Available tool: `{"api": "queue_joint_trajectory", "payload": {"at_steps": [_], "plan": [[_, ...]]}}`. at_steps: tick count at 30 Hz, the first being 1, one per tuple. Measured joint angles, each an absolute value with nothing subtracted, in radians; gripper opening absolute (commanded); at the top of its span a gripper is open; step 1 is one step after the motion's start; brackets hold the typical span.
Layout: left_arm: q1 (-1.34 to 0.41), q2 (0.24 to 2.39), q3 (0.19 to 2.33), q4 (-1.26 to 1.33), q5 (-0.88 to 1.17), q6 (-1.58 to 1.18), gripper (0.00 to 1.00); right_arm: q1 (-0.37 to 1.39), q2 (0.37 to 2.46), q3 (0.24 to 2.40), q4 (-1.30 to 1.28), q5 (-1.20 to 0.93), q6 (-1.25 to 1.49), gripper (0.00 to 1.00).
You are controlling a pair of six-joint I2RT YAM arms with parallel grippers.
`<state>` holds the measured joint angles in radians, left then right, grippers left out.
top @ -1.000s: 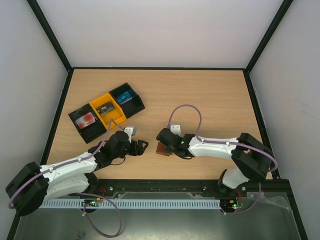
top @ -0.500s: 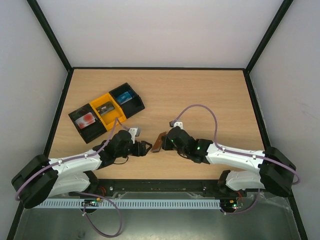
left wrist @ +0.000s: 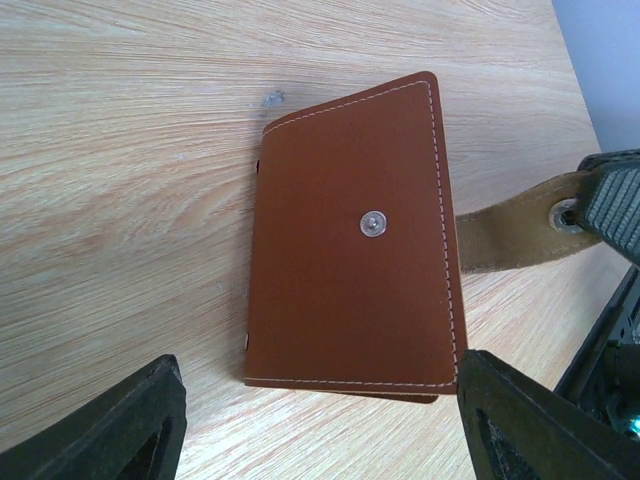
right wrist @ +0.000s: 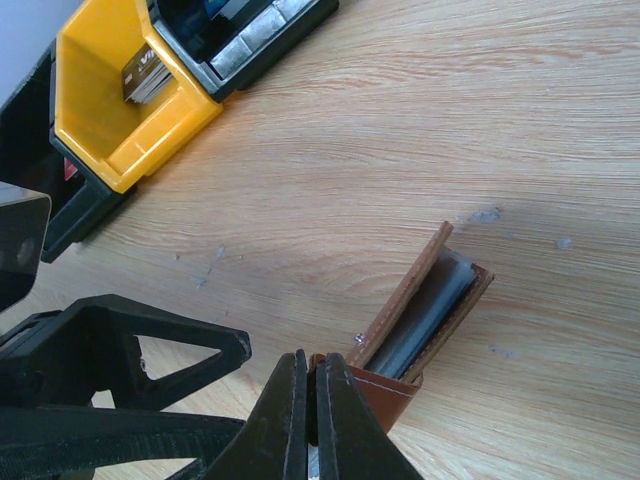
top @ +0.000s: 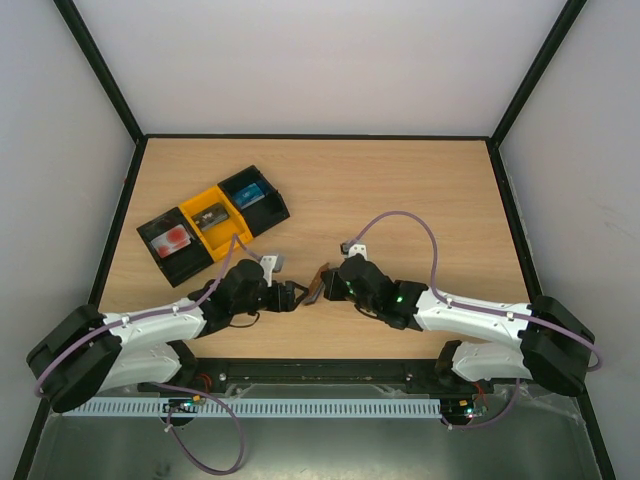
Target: Take the credit cards out of the card holder
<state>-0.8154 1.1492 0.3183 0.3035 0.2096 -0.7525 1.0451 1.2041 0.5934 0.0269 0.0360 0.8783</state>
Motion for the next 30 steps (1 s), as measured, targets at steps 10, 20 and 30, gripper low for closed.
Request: {"api": "queue_joint_trajectory", "payload": {"at_steps": [10, 20, 30], "plan": [[-0.815, 1.152, 0.319, 0.297, 0.199, -0.772, 0.72, 1.045, 1.209, 0.602, 0.037, 0.041, 0.878, 0.02], [-0.815, 1.173, 0.319, 0.324, 0.251, -0.768, 0.79, 1.045, 1.218, 0.613, 0.036, 0.042, 0.873, 0.02], [-0.815, 1.177, 0.319, 0.335, 0.263, -0.756, 0.66, 1.045, 1.223, 0.646, 0.034, 0.059, 0.851, 0.02]]}}
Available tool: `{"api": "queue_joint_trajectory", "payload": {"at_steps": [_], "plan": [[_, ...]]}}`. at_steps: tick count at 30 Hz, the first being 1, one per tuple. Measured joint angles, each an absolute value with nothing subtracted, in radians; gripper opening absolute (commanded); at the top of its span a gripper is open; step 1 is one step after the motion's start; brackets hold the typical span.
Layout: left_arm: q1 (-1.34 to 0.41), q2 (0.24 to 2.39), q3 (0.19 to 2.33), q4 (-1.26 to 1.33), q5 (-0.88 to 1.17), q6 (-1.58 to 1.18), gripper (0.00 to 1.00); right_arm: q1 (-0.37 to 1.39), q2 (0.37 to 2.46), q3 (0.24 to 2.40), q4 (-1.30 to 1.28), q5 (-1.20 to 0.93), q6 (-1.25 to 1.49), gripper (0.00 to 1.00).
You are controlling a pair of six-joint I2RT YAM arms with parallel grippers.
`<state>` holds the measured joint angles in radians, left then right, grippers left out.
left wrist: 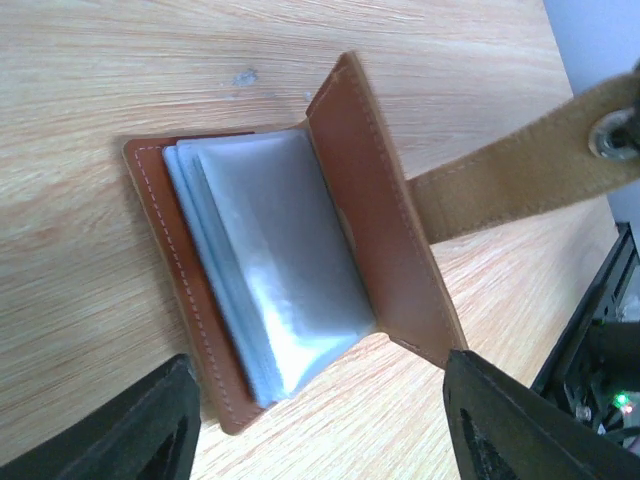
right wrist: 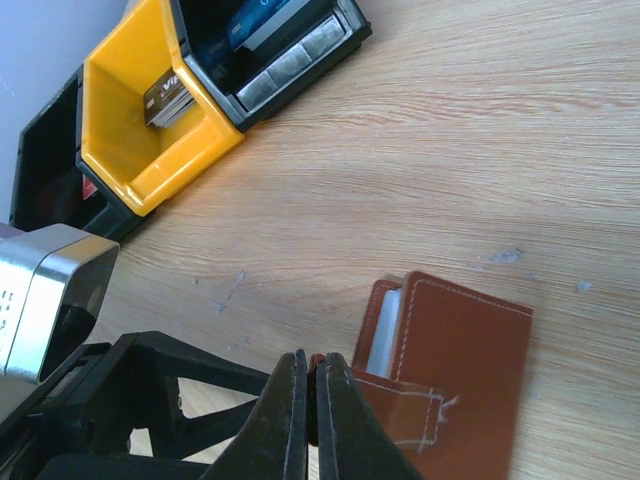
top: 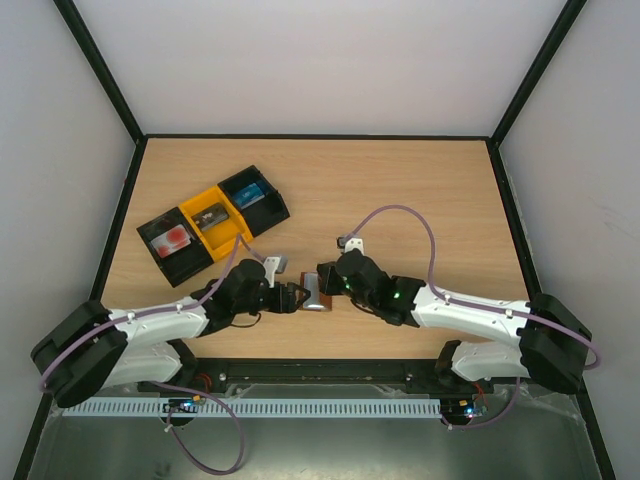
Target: Take the credit cards out of the card holder
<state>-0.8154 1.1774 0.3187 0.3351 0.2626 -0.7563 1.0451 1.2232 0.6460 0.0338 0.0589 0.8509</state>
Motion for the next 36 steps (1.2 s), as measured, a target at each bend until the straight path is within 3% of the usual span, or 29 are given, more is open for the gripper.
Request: {"api": "queue_joint_trajectory", "payload": {"at_steps": [4, 14, 36], "plan": [[-0.815, 1.211, 0.319, 0.35, 0.261, -0.747, 0.61, 1.045, 1.226, 0.646, 0.027, 0.068, 0.849, 0.02], [-0.815, 1.256, 0.328, 0.353, 0.241, -0.746, 0.67, 1.044, 1.203, 0.616, -0.081, 0.2, 0.905, 0.02], [-0.815, 1.371, 0.413, 0.328, 0.198, -0.744, 0.61, 0.923, 1.089, 0.343, -0.144, 0.245, 1.085, 0.02]]}}
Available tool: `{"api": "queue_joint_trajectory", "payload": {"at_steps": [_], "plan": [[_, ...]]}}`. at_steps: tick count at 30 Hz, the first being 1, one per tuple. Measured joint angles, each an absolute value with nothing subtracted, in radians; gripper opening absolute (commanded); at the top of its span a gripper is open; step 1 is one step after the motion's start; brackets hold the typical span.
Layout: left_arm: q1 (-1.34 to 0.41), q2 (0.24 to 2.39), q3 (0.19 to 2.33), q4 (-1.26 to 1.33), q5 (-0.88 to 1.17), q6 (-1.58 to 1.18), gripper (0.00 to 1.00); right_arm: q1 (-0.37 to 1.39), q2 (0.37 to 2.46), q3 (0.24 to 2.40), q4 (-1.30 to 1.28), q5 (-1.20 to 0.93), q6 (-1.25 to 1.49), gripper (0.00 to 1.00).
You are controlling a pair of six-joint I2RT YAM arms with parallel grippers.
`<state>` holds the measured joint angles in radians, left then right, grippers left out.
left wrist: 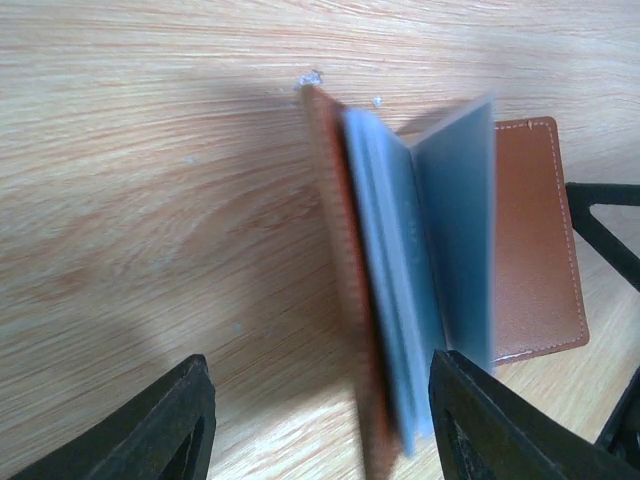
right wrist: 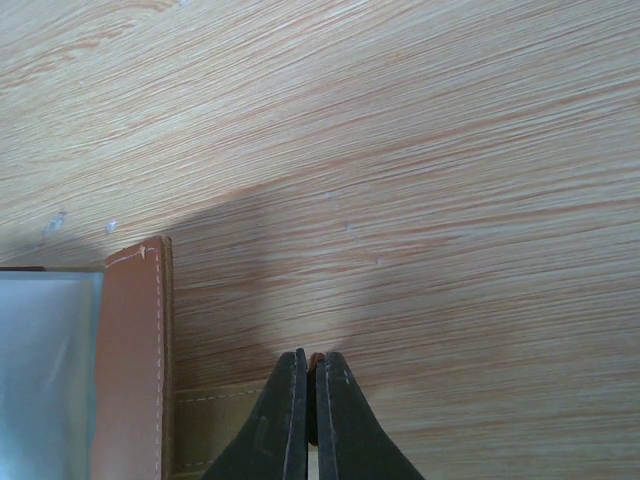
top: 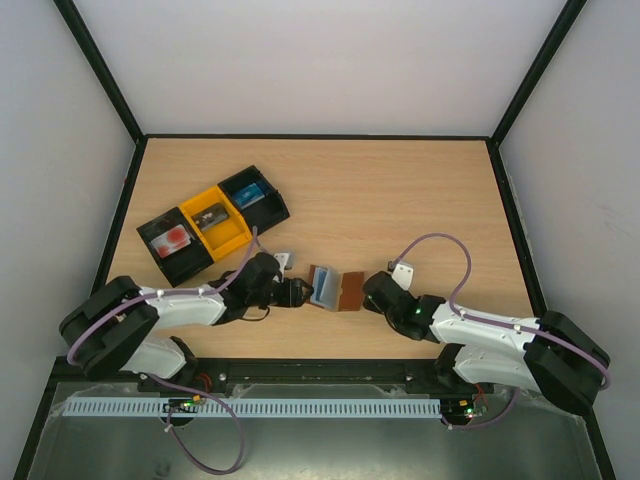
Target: Take the credit cards out of the card holder
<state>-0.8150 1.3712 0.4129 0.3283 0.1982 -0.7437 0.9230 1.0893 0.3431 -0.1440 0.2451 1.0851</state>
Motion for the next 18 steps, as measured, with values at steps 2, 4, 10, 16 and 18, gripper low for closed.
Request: {"api": "queue_joint_trajectory", "payload": {"at_steps": [2, 4, 10, 16, 18], "plan": [[-0.815, 1.386, 0.414, 0.343, 0.218, -0.744, 0.61, 0.923, 1.092, 0.343, -0.131, 0.239, 1.086, 0.02], [-0.815, 1.397, 0.414, 0.362, 0.244, -0.746, 0.62, 0.923, 1.093, 0.343, -0.12, 0.233, 1.086, 0.02], [-0.815, 1.417, 0.415, 0.426, 0.292, -0.749, 0.61, 0.923, 1.085, 0.326, -0.099, 0.222, 1.087, 0.02], [-0.815, 1.46, 0.426, 0.453, 0.31, -0.754, 0.61, 0.923, 1.075, 0.315, -0.101, 0.228, 1.102, 0.02], [-0.815, 1.462, 0.426, 0.456, 0.311, -0.756, 0.61, 0.923, 1.074, 0.315, -0.103, 0.232, 1.11, 0.02]]}}
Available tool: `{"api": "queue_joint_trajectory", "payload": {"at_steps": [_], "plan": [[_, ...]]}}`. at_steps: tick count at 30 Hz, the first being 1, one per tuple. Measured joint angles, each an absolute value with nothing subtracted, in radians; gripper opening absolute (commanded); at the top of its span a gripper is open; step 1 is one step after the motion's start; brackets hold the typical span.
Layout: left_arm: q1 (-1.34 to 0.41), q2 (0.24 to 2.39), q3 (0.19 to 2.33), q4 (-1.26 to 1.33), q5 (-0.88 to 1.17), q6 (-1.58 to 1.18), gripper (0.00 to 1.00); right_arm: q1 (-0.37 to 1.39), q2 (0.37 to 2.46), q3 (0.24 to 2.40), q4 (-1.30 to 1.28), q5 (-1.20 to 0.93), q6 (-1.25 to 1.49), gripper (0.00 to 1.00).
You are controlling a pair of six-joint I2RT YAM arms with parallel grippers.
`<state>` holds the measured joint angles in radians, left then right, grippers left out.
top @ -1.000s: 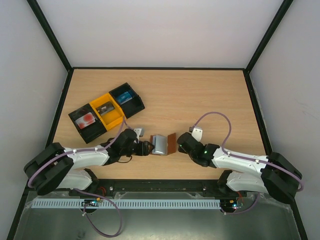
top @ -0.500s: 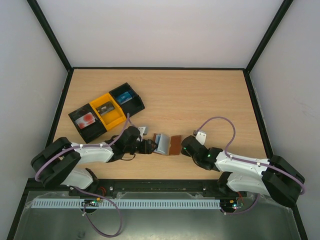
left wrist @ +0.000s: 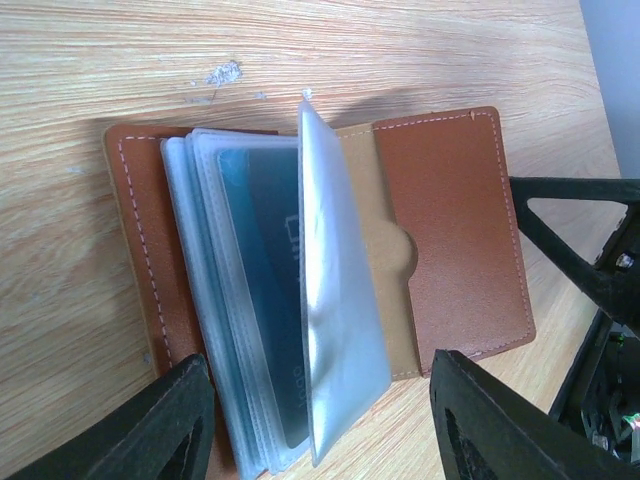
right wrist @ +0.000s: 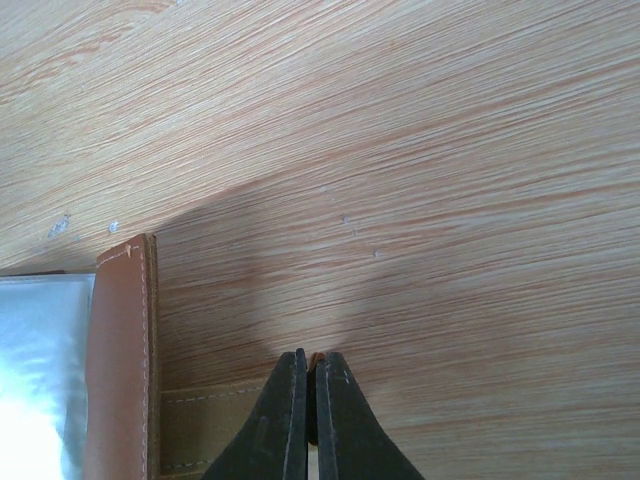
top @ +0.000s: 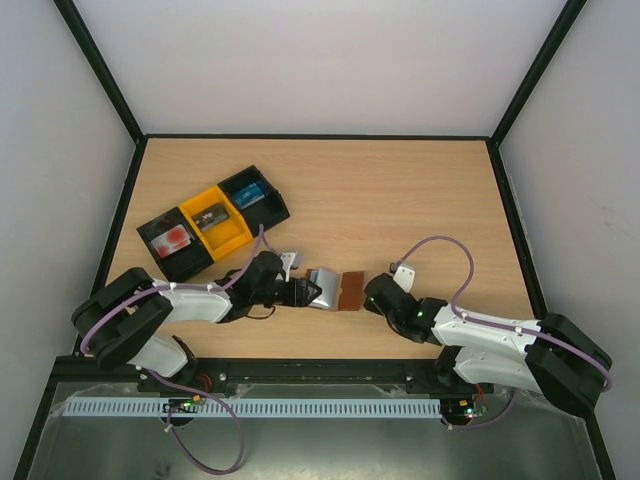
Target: Take the credit cards out of the card holder
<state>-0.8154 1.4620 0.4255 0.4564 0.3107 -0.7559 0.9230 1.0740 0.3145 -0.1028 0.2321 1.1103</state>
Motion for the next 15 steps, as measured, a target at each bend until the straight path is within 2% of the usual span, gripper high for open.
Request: {"api": "queue_joint_trajectory", "payload": {"at_steps": [15], "plan": [[-0.815, 1.458, 0.425, 0.45, 0.277, -0.778, 0.6, 0.916, 1.076, 0.289, -0.115, 0.258, 1.16, 0.02]]}}
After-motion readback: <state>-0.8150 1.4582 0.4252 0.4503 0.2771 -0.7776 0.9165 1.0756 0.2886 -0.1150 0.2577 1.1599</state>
